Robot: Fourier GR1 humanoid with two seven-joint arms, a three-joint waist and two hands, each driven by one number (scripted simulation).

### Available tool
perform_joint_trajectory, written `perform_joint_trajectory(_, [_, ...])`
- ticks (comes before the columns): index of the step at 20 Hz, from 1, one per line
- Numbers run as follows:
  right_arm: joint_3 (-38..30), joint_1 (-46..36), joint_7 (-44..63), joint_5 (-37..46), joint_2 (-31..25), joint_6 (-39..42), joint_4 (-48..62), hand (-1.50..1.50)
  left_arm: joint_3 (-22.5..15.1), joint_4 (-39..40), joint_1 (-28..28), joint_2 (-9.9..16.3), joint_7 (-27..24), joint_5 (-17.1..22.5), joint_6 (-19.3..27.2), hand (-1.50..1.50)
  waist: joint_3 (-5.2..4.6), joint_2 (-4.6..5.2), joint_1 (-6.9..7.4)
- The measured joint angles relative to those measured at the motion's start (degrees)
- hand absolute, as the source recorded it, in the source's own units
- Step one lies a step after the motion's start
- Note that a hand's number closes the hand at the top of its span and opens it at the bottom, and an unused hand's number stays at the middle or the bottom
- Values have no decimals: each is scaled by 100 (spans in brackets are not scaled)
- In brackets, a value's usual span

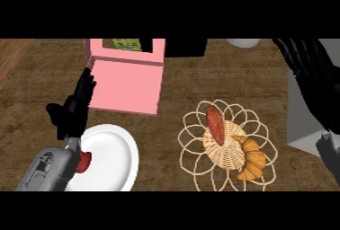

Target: Pick the sweet potato from the placemat and place it in the tiered shelf

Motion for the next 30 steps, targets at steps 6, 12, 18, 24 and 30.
perform_joint_trajectory(6, [-265,208,833,-325,146,-210,1105,-150,-279,-217,-20,146,41,-230,-237,0,38,233,205])
perform_joint_trajectory(12, [-516,792,1129,188,207,-1358,2071,-150,-446,-231,36,154,93,-269,-383,0,56,374,148])
perform_joint_trajectory(18, [-1008,1008,-33,539,1113,-2703,3234,-150,-626,-360,271,114,134,-313,-534,0,60,302,227])
perform_joint_trajectory(24, [-1106,878,-481,182,1092,-1693,3640,-150,-602,-433,296,34,250,-422,-564,0,57,250,206])
perform_joint_trajectory(30, [-470,749,715,651,402,-1175,2924,-150,-601,-551,397,-15,323,-508,-533,0,46,221,162])
